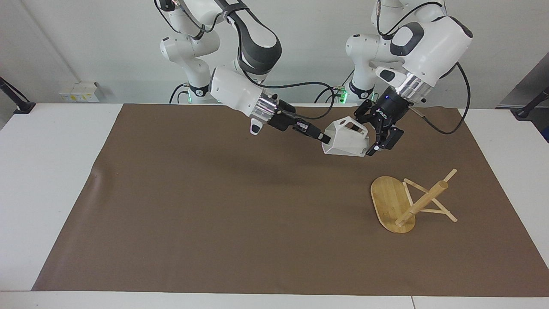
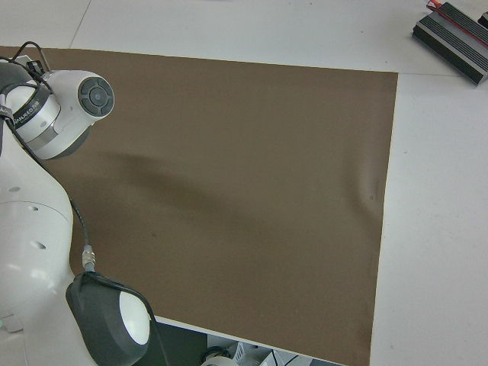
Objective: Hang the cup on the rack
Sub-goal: 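Close the left gripper on the cup's rim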
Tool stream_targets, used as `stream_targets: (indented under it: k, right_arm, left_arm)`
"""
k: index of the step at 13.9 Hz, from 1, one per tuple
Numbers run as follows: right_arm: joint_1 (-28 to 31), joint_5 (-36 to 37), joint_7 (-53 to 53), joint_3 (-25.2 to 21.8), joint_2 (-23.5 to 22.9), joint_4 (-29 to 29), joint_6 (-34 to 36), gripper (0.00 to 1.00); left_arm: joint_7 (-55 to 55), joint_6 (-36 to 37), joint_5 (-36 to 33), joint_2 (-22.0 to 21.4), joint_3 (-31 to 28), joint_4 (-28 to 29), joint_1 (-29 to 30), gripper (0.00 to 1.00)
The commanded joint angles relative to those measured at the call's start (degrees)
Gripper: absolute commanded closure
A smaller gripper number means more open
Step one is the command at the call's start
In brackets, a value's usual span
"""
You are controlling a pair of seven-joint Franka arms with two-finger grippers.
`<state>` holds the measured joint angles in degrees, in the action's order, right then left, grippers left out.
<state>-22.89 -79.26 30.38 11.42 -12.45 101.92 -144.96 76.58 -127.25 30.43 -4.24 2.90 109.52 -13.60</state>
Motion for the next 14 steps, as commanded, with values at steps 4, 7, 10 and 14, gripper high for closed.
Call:
stream_targets:
  k: [4,7,10,14]
  right_arm:
    - [0.2,-1.2,0.9,0.4,0.9,0.8,-1.3,1.0]
    - [0.2,-1.2,0.9,0.4,0.9,0.9,-1.3,1.0]
    - [0.2,-1.2,0.9,0.4,0.9,0.9,-1.3,1.0]
    - [0.2,-1.2,0.9,0.4,0.9,0.9,-1.3,1.0]
  left_arm:
    - [-1.0,-2.5,0.8,-0.4,-0.7,1.7,-1.5,0.0]
    - [-2.6,-2.5,0.8,-0.4,-0.7,1.6,-1.5,0.75]
    - [-3.8,-2.5,0.8,-0.4,-0.7,1.6,-1.5,0.97]
    - [-5.6,-2.5,0.8,-0.3,-0.7,1.3,-1.1,1.0]
